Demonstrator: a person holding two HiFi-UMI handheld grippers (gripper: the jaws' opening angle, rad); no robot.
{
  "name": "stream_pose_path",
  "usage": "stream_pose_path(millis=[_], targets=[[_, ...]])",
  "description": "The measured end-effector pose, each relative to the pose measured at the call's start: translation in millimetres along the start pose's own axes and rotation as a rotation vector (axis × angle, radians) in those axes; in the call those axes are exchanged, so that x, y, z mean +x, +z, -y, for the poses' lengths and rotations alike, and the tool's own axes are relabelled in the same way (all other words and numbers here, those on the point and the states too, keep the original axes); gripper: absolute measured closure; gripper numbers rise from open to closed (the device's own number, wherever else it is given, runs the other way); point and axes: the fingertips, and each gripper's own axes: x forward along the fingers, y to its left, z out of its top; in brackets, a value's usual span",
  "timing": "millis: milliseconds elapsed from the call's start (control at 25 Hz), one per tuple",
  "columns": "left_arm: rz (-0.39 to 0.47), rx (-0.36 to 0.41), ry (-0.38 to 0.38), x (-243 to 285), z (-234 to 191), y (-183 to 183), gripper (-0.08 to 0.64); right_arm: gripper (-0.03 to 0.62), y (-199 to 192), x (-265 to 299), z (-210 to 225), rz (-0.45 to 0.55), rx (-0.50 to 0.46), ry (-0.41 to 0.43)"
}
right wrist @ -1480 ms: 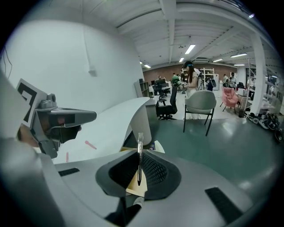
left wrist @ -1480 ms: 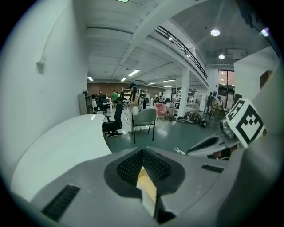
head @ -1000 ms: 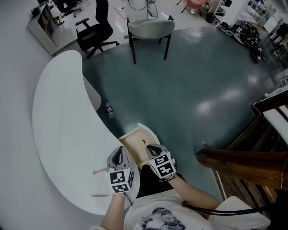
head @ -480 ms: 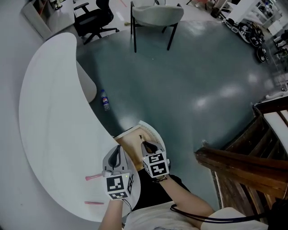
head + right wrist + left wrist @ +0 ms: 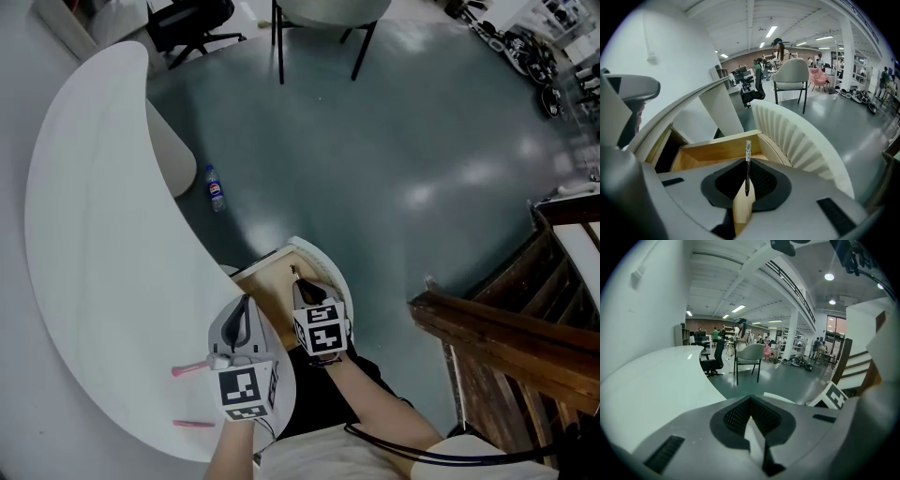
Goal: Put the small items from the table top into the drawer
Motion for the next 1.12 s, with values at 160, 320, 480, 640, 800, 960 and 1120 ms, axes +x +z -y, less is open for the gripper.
stream_pose_path(millis=[160, 320, 480, 640, 800, 960, 1120], targets=[[-0.005, 0.03, 0.01, 2, 0, -1, 0.537, 0.548, -4, 13, 3, -0.018, 0.036, -0.011], [-0.008, 0.043, 0.01, 4, 1, 0, 0.537, 0.548, -8, 24, 2, -0.034, 0.061, -0.012], [-0.011, 0.054, -0.007, 5, 3, 0, 0.537, 0.548, -11, 36, 8, -0.056, 0.096, -0.042], [-0.019, 0.063, -0.017, 5, 5, -2, 0.537, 0.548, -18, 50, 14, -0.1, 0.106, -0.084], [-0.033, 0.081, -0.021, 7, 5, -4, 0.537, 0.548, -22, 61, 15, -0.124, 0.082, -0.108], [-0.035, 0.077, -0.017, 7, 4, -4, 0.537, 0.549, -27, 71, 15, -0.125, 0.069, -0.113], [-0.04, 0.087, -0.018, 9, 4, -4, 0.537, 0.548, -27, 83, 21, -0.108, 0.084, -0.123]])
